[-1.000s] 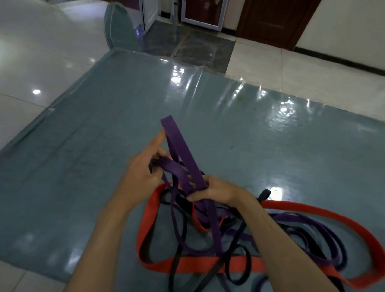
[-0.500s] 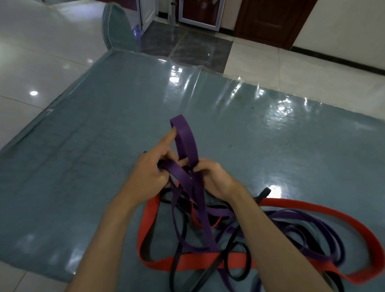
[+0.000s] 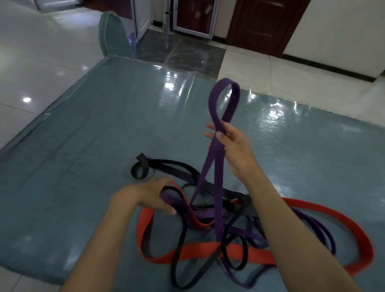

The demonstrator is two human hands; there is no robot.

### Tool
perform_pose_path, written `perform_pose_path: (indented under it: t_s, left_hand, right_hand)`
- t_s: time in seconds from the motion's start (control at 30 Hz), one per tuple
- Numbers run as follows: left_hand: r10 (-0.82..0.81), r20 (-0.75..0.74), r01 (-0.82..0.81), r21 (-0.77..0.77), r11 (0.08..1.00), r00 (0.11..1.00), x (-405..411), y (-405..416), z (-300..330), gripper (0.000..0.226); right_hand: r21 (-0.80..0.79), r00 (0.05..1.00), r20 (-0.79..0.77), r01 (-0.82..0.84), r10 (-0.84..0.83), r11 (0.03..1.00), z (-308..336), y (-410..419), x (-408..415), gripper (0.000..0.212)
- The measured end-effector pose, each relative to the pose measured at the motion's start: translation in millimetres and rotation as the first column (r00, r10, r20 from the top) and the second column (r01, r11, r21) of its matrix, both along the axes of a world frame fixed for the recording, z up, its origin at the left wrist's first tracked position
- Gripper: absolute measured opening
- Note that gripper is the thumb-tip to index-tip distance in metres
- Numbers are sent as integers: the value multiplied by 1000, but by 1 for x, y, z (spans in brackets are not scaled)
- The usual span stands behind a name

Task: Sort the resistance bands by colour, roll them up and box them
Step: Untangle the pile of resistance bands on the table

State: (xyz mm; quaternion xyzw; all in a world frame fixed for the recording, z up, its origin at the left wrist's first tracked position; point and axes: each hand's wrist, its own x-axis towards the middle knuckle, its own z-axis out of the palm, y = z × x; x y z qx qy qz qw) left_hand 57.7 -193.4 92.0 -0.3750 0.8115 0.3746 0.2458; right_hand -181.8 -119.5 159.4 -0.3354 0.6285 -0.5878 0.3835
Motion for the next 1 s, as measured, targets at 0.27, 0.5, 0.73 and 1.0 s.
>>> perform_pose_path:
  t_s: [0.27, 0.5, 0.73, 1.0]
  left_hand:
    - [513, -481, -385, 345, 856, 711, -86, 62, -30, 68]
    - [538, -669, -362, 399, 842, 513, -86, 52, -24, 27]
    - [745, -613, -278, 692, 667, 263, -95, 68, 35, 25]
    - [821, -549, -268, 776, 570, 157, -109, 76, 65, 33]
  right_hand:
    - [-66, 985, -30, -170, 168, 983, 49, -8, 31, 37]
    - [-133, 989, 110, 118, -104, 984, 61, 22, -22, 45]
    - [328, 987, -152, 106, -58, 939, 12, 45, -57, 28]
    - [284, 995, 43, 71, -86, 956, -67, 84, 4, 58]
